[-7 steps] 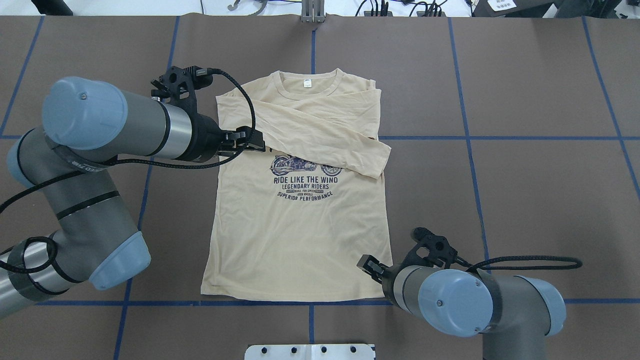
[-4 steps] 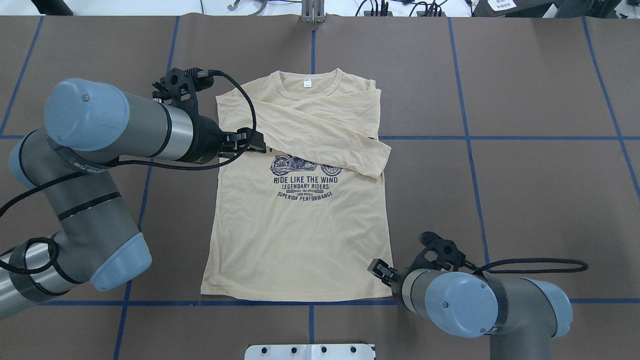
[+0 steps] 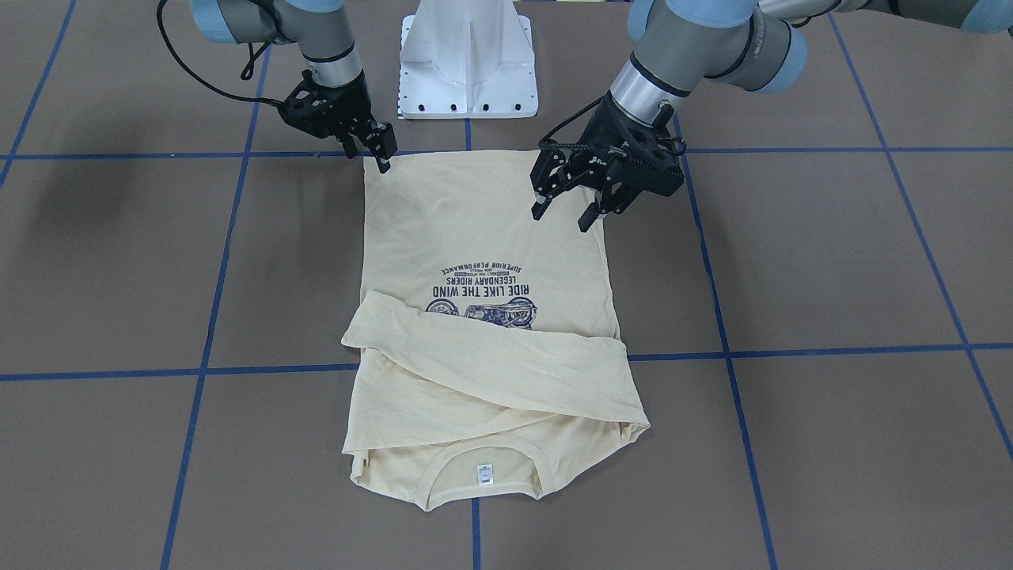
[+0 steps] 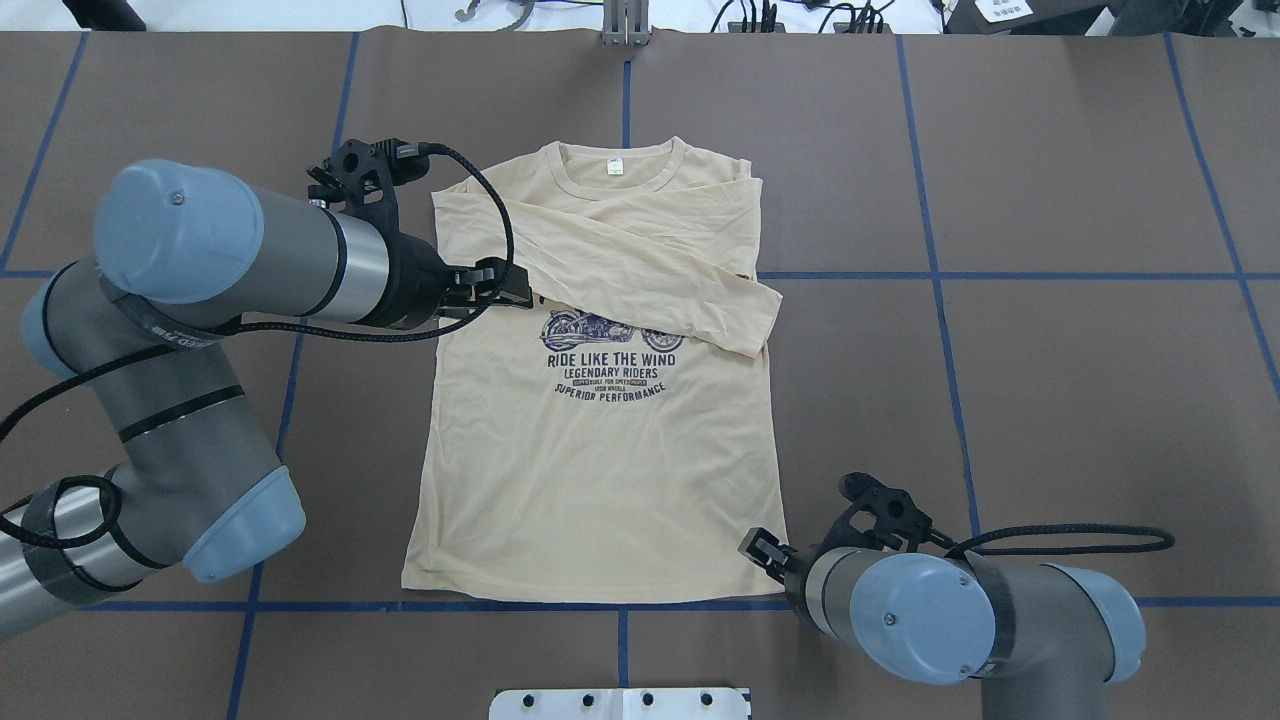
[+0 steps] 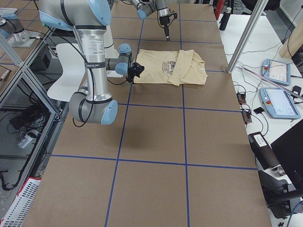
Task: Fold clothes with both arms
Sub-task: 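Move both grippers down to the shirt hem nearest the robot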
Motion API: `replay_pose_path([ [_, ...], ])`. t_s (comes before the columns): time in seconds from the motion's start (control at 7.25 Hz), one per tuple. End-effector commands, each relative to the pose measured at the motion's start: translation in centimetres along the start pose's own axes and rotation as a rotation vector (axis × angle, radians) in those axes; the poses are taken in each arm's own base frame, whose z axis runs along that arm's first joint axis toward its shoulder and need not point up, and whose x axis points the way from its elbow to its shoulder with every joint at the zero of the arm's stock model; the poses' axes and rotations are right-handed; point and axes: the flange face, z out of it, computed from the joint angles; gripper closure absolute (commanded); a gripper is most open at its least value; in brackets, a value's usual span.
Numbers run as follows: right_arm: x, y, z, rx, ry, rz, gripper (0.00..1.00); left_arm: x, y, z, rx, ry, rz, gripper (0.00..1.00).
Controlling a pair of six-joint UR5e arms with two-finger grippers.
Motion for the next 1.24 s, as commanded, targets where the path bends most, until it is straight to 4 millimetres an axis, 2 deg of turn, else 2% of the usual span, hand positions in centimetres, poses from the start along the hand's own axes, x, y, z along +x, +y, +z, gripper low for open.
replay_pose_path([
  [0.0, 0.3, 0.31, 0.14, -0.006, 0.007, -0.005, 0.23, -0.03, -0.03, 0.02, 0.0, -0.001, -0.001, 0.23],
  [0.41, 0.7, 0.54, 0.35, -0.018, 0.021, -0.008, 0.25, -0.1, -0.02, 0.03, 0.0, -0.001, -0.002, 0.23],
  [0.69, 0.71, 0.65, 0.29, -0.021, 0.021, -0.009, 0.31, -0.11, -0.02, 0.03, 0.0, -0.001, -0.002, 0.23],
  [0.97, 0.77, 0.71, 0.37, -0.022, 0.023, -0.008, 0.53, -0.11, -0.02, 0.03, 0.0, -0.001, -0.002, 0.23],
  [1.1, 0.71, 0.72, 0.23, -0.022, 0.02, -0.008, 0.69, -0.02, -0.03, 0.01, 0.001, 0.001, -0.002, 0.23],
])
